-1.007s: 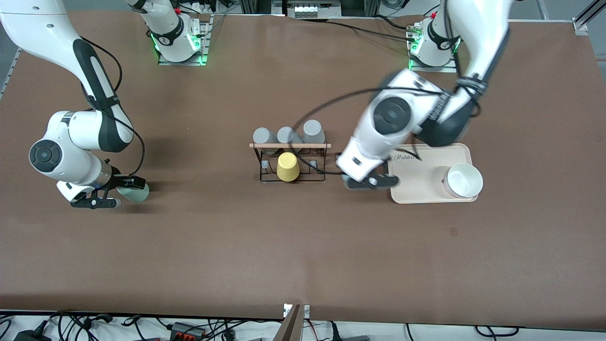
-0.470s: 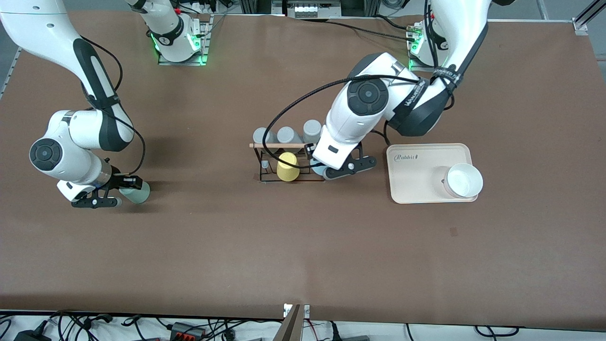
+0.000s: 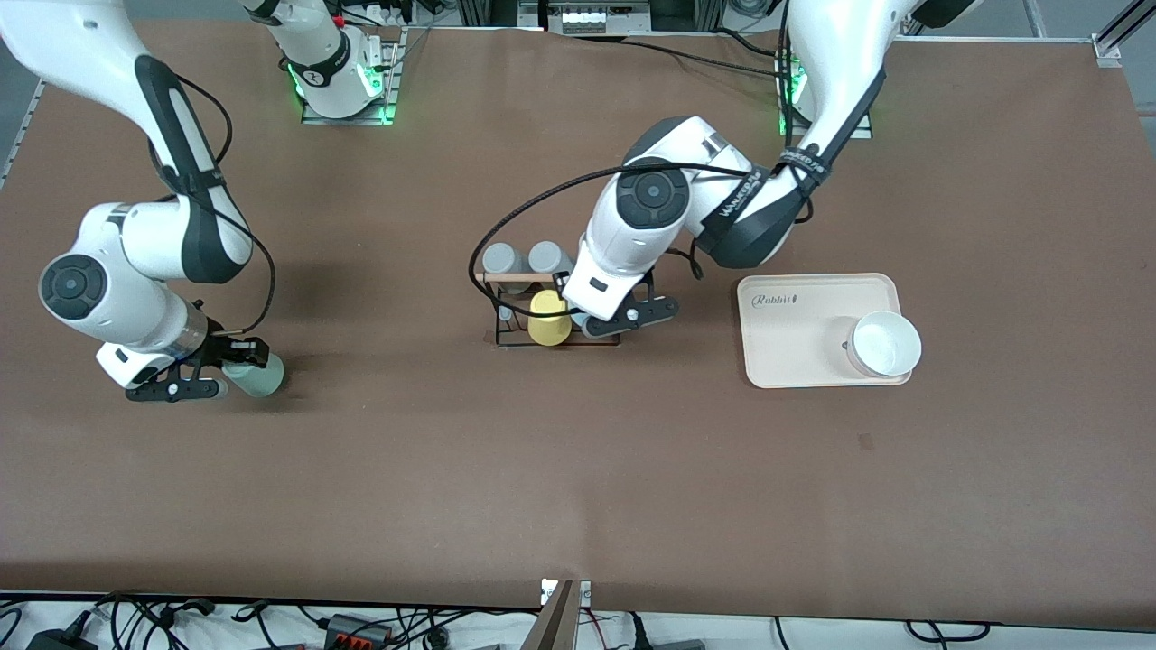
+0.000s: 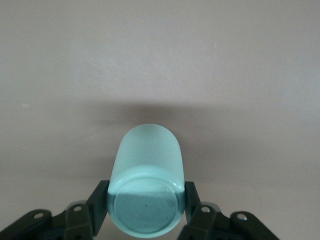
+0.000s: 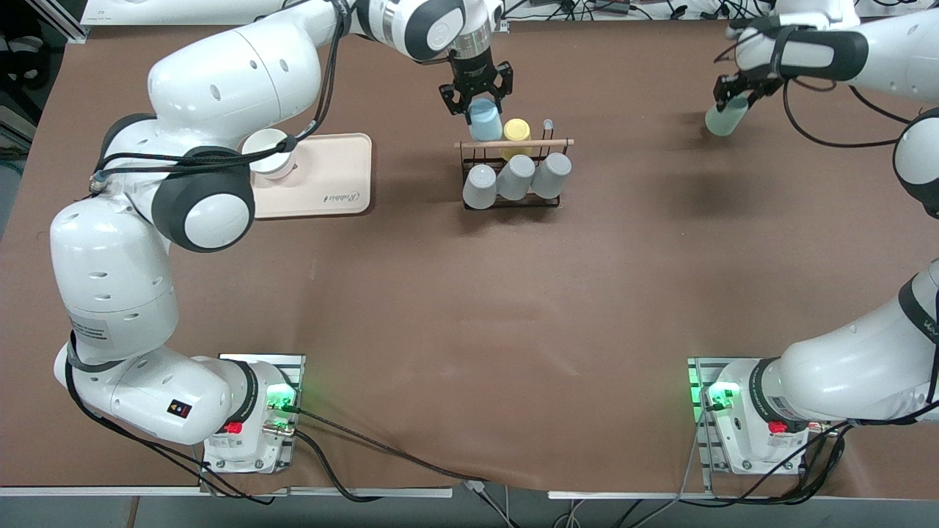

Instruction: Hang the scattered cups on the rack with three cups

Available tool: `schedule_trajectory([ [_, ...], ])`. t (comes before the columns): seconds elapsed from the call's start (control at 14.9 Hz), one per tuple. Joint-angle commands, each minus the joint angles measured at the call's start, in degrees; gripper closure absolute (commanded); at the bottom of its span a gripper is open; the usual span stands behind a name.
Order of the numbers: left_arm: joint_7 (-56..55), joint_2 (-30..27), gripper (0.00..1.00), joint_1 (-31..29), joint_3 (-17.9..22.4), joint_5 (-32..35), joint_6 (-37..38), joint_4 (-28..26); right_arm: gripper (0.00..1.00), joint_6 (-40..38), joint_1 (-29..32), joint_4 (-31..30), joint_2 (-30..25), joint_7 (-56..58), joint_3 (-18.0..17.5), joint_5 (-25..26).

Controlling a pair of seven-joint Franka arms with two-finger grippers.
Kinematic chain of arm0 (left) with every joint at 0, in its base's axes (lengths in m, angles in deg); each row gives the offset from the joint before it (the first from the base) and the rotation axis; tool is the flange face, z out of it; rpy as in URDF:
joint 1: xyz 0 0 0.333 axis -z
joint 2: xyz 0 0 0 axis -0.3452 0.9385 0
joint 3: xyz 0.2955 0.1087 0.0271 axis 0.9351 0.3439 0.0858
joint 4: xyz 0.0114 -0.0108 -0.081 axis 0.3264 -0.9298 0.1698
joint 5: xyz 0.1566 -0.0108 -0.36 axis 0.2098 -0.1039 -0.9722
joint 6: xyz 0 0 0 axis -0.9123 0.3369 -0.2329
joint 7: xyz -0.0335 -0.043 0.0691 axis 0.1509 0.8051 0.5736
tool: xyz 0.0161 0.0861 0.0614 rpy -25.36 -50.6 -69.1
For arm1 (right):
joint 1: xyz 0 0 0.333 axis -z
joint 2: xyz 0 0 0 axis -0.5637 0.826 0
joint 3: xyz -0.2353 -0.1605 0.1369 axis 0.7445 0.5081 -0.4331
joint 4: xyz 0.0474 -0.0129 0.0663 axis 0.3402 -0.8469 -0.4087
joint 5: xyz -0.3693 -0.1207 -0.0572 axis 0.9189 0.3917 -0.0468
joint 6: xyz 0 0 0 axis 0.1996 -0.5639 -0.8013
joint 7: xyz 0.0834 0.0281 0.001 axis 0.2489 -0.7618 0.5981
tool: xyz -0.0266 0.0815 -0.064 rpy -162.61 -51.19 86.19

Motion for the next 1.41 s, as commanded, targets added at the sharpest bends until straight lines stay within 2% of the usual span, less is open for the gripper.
schedule_trajectory([
  [0.0, -0.7, 1.5, 0.96, 1.2, 0.6, 4.0, 0.8, 1.8, 0.58, -9.4, -2.5, 5.9, -1.6, -3.9, -0.1, -0.3],
  [0.2, -0.1, 2.0, 0.94, 1.2, 0.6, 7.1, 0.8, 1.5, 0.57, -18.6, -5.9, 12.2, -1.6, -9.0, -0.1, -0.7],
  [0.4, -0.1, 3.0, 0.91, 1.9, 0.5, 9.9, -1.4, 1.4, 0.57, -24.0, -8.8, 17.3, -1.5, -11.3, -0.1, -3.1],
  [0.47, -0.4, 3.2, 0.85, 1.9, 0.5, 11.0, -1.6, 1.3, 0.57, -25.7, -9.7, 19.0, -1.4, -11.9, -0.1, -4.3],
  [0.54, -0.1, 3.3, 0.73, 1.9, 0.6, 11.5, -1.7, 1.2, 0.57, -27.4, -10.7, 20.5, -1.4, -12.5, -0.1, -5.4],
  [0.6, 0.2, 3.3, 0.45, 1.8, 0.7, 12.9, -1.7, 1.2, 0.57, -28.6, -11.5, 21.6, -1.3, -13.3, -0.1, -5.8],
  [0.67, 0.1, 3.1, 0.0, 1.5, 0.5, 15.5, -1.7, 1.2, 0.57, -29.6, -12.5, 22.4, -1.3, -14.7, -0.1, -6.3],
  [0.81, 0.0, 2.2, 0.0, 0.6, 0.5, 16.5, -1.5, 1.6, 0.57, -30.9, -14.3, 23.8, -1.1, -17.2, -0.1, -6.3],
  [1.14, 1.2, -5.3, 0.0, -7.9, -0.2, 13.8, 3.1, 1.6, 0.57, -31.1, -19.3, 25.6, 0.1, -24.8, -0.1, -6.5],
  [1.34, 12.5, -9.4, 0.0, -14.0, -0.6, 13.4, 10.4, 1.8, 0.57, -30.5, -23.3, 28.9, 2.9, -30.5, -0.1, -7.9],
])
